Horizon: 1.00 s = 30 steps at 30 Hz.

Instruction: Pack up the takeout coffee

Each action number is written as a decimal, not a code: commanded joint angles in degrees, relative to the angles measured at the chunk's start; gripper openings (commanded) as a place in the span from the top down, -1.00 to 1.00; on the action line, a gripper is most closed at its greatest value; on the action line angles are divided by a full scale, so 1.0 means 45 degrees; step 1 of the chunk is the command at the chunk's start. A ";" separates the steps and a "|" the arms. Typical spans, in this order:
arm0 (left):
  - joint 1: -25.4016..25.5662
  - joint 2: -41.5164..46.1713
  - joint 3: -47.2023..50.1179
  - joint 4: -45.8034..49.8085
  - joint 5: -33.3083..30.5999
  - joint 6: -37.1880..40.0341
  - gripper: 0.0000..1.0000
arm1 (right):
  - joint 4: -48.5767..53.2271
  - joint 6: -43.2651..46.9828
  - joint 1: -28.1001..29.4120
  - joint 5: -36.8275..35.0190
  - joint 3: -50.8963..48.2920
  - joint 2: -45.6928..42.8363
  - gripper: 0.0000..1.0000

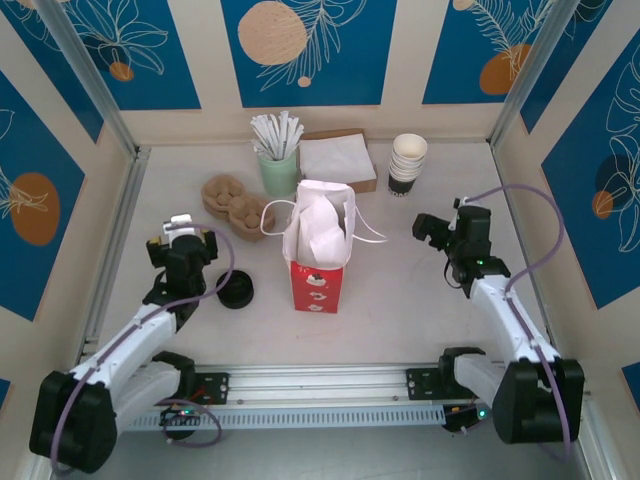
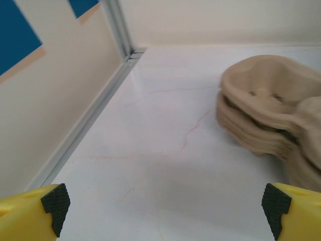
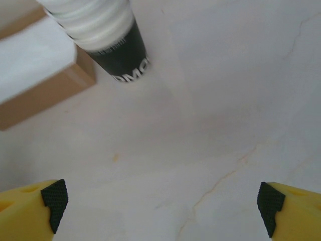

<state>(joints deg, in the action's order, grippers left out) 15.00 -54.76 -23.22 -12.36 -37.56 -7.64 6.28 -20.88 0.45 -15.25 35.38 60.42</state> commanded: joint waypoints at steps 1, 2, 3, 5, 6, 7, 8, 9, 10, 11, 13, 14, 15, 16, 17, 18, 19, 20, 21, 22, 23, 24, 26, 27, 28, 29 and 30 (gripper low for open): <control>-0.1079 -0.0796 0.0596 -0.2700 0.1526 0.0110 -0.99 | -0.3707 0.0784 -0.0062 -0.0744 -0.0532 0.1037 -0.98; -0.1314 -0.1207 0.0647 -0.2981 0.1735 0.0162 -0.99 | -0.4033 0.0931 -0.0079 -0.0653 -0.0518 0.1488 -0.99; -0.1503 -0.1533 0.0649 -0.3202 0.1980 0.0275 -0.99 | -0.4440 0.1122 -0.0065 -0.0588 -0.0541 0.1812 -0.98; -0.1772 -0.2330 0.0668 -0.3770 0.2506 0.0766 -0.99 | -0.5841 0.1654 -0.0061 -0.0552 -0.0916 0.2595 -0.99; -0.1863 -0.2632 0.0686 -0.4038 0.2744 0.0964 -0.99 | -0.6257 0.1761 -0.0061 -0.0665 -0.1040 0.2845 -0.98; -0.1949 -0.2986 0.0689 -0.4323 0.3002 0.1083 -0.99 | -0.6712 0.1951 -0.0041 -0.0661 -0.1191 0.3116 -0.98; -0.2048 -0.3313 0.0688 -0.4591 0.3295 0.1222 -0.99 | -0.7328 0.2215 -0.0041 -0.0590 -0.1378 0.3377 -0.99; -0.2144 -0.3573 0.0724 -0.4894 0.3516 0.1353 -0.99 | -0.7710 0.2367 -0.0043 -0.0530 -0.1532 0.3573 -0.99; -0.2267 -0.3873 0.0779 -0.5251 0.3766 0.1505 -0.99 | -0.8135 0.2481 -0.0065 -0.0352 -0.1659 0.3787 -0.99; -0.2383 -0.4173 0.0819 -0.5606 0.4086 0.1598 -0.99 | -0.8404 0.2483 -0.0088 -0.0101 -0.1698 0.4046 -0.98; -0.2567 -0.4441 0.0761 -0.5909 0.4793 0.1637 -0.99 | -0.9168 0.2564 -0.0100 0.0341 -0.1858 0.4615 -0.98; -0.2606 -0.4610 0.0769 -0.6216 0.5097 0.1615 -0.99 | -0.9731 0.2623 -0.0097 0.0516 -0.1971 0.4913 -0.98; -0.2641 -0.4703 0.0683 -0.6214 0.5326 0.1582 -0.99 | -1.0072 0.2648 -0.0082 0.0555 -0.2068 0.5122 -0.99; -0.2631 -0.4834 0.0652 -0.6382 0.5585 0.1562 -0.99 | -1.0429 0.2662 -0.0075 0.0633 -0.2195 0.5273 -0.98; -0.2632 -0.4971 0.0645 -0.6542 0.5783 0.1496 -0.99 | -1.0922 0.2691 -0.0080 0.0761 -0.2343 0.5442 -0.98; -0.2660 -0.5164 0.0701 -0.6926 0.5914 0.1439 -0.99 | -1.1279 0.2777 -0.0080 0.0933 -0.2506 0.5614 -0.98; -0.2680 -0.5559 0.0746 -0.7350 0.6014 0.1381 -0.99 | -1.1652 0.2847 -0.0070 0.1126 -0.2673 0.5695 -0.98; -0.2694 -0.5978 0.0733 -0.7825 0.6162 0.1347 -0.99 | -1.2064 0.2929 -0.0070 0.1247 -0.2789 0.5890 -0.98; -0.2695 -0.6351 0.0698 -0.8128 0.6351 0.1411 -0.99 | -1.2319 0.3057 -0.0042 0.1366 -0.2881 0.5990 -0.99; -0.2683 -0.6760 0.0591 -0.8311 0.6514 0.1460 -0.99 | -1.2196 0.3148 0.0048 0.1381 -0.2822 0.5968 -0.98; -0.2671 -0.7146 0.0508 -0.8469 0.6574 0.1464 -0.99 | -1.2124 0.3214 0.0074 0.1414 -0.2772 0.5982 -0.98; -0.2662 -0.7350 0.0477 -0.8656 0.6709 0.1576 -0.99 | -1.2166 0.3193 0.0058 0.1444 -0.2794 0.5989 -0.98; -0.2641 -0.7318 0.0465 -0.8541 0.6823 0.1658 -0.99 | -1.2124 0.3191 0.0056 0.1443 -0.2779 0.5990 -0.98; -0.2631 -0.7322 0.0436 -0.8509 0.6806 0.1660 -0.99 | -1.2100 0.3196 0.0057 0.1454 -0.2764 0.5996 -0.98; -0.2641 -0.7338 0.0421 -0.8484 0.6804 0.1659 -0.99 | -1.2109 0.3196 0.0055 0.1449 -0.2760 0.5988 -0.98; -0.2631 -0.7342 0.0420 -0.8486 0.6788 0.1658 -0.99 | -1.2102 0.3196 0.0057 0.1454 -0.2766 0.6000 -0.98; -0.2612 -0.7342 0.0415 -0.8468 0.6784 0.1678 -0.99 | -1.2100 0.3197 0.0057 0.1440 -0.2773 0.5987 -0.98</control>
<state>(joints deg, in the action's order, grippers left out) 3.79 -87.94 -20.40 -46.98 -8.91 -0.89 -44.75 -8.21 0.43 -9.54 22.87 87.24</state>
